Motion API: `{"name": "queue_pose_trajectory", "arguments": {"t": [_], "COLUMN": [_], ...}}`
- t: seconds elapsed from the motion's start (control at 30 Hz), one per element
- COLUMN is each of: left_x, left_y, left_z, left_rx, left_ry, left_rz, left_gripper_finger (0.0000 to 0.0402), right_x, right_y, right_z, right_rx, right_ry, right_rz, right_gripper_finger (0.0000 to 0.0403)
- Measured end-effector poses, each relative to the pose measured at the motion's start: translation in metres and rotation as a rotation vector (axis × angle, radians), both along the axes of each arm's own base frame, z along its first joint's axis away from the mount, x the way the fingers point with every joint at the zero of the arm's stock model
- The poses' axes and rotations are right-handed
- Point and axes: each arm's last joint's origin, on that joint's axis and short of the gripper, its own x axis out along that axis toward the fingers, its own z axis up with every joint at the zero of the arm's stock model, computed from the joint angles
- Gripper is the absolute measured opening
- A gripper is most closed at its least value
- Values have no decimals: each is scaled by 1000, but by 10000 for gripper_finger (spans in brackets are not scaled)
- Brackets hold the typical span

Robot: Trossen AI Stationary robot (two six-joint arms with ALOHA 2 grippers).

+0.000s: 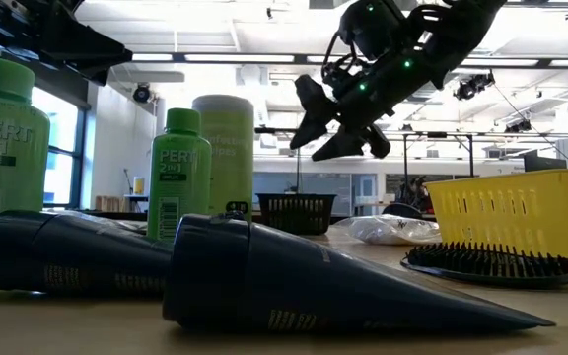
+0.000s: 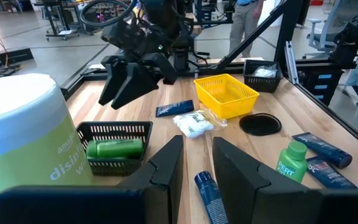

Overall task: Pick & Place Travel size toiletries
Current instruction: Put the green shampoo bottle into the top black bin, then put the blue shave butter into the yellow bin

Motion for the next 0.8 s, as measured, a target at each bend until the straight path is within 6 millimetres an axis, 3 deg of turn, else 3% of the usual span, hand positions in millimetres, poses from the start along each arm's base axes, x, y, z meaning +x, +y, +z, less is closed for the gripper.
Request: {"name": "queue_pose_trajectory", "arguments": {"t": [0.3,0.6,0.8], "left_x": [0,0,0], "left_y": [0,0,0], "left_z": [0,0,0], "left_rx": [-2,-2,-2], "left_ry": [0,0,0], "left_rz": [1,1,2], "left_gripper_finger": [84,84,84], "right_x": [-2,-9,-11], "right_y": [3,25,39], "right_z": [11,46,51], "right_rx": [-12,49,81], "right_ry": [-44,-136,-149], "right_rz": [-2,349,554], "right_gripper_finger": [187,146,135]}}
